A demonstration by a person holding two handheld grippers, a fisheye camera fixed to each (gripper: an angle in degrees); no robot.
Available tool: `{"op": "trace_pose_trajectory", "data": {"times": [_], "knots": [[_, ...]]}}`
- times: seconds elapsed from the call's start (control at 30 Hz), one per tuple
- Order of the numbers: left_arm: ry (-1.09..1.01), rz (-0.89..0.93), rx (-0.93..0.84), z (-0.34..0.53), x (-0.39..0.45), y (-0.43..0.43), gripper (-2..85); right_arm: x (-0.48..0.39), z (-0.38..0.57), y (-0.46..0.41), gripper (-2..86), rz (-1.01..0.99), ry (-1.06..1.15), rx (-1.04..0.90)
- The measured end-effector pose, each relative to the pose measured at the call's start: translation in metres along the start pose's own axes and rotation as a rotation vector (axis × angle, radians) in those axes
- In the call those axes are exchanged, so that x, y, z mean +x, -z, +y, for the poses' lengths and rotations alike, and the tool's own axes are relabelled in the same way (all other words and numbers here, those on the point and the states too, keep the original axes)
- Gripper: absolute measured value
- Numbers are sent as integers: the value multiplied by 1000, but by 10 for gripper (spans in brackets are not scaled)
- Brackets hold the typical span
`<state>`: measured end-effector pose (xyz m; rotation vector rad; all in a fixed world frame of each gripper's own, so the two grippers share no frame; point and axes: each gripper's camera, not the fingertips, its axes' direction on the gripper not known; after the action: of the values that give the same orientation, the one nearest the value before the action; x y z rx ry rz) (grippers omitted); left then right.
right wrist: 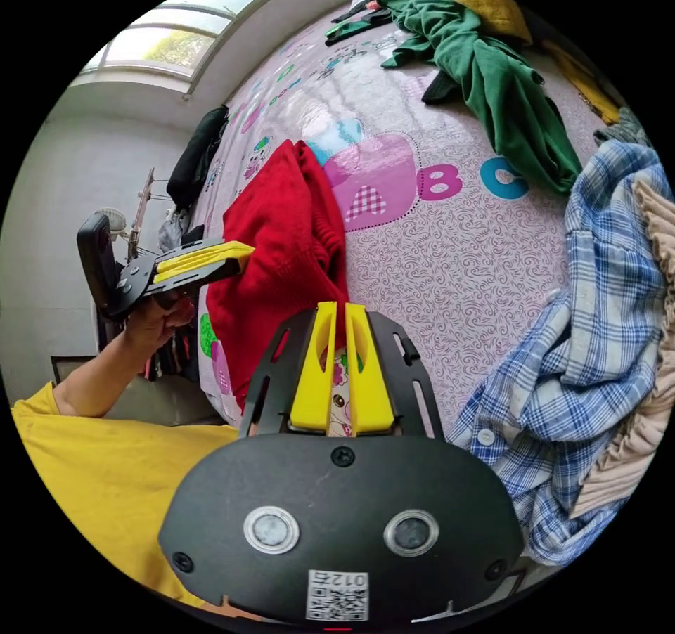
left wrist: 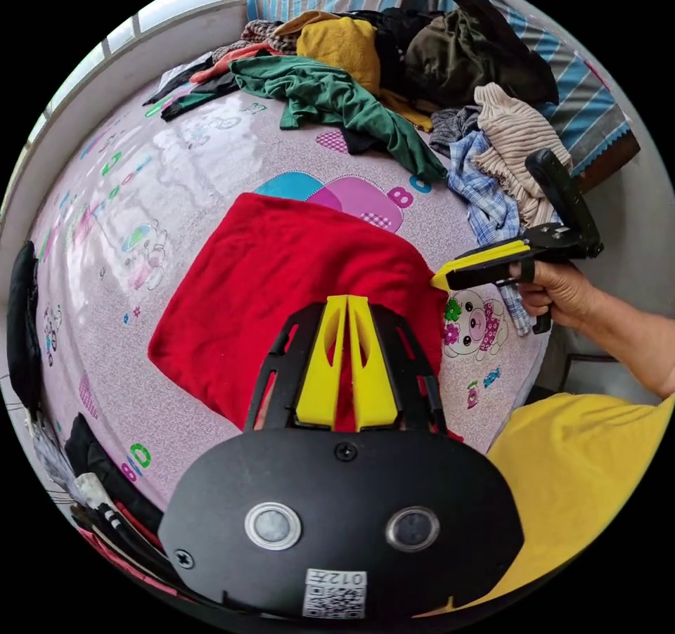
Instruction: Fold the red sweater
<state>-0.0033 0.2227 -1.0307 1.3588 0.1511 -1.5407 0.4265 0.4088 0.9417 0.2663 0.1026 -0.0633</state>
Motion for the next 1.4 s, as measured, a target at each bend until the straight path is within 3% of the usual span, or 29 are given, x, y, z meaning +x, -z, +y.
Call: {"op": "trace_pose_trajectory", "data": {"times": [0.13,0.27,0.43,0.6,0.7,0.77,0.87,0.97,1.03,1.2,1.4], "knots": [[59,30,45,35,-7,47,4,-17,7,2,16,-11,-52,-44],[53,-58,128,101,-2,83,4,-57,16,31,9,97,3,148],[2,-22,-4,159,22,27,4,-119,-7,9,6,-44,185,141],[-39,-145,9,216,47,-12,3,-132,-15,-40,3,147,99,-14],[-34,-141,32,252,38,-14,3,-142,-11,-38,4,76,10,17],[-20,-95,69,275,21,-1,4,-177,1,-26,6,177,108,98],[108,-87,199,321,-49,28,6,-226,20,-23,8,112,278,111],[360,-16,167,359,-174,10,13,-271,41,-45,12,-47,425,-17],[520,130,138,390,-270,-21,25,-300,57,-62,15,-54,540,-93],[643,320,19,437,-374,-98,76,-376,93,-98,53,179,798,-163],[705,418,-6,498,-403,-161,96,-435,135,-119,115,422,1005,-222]]}}
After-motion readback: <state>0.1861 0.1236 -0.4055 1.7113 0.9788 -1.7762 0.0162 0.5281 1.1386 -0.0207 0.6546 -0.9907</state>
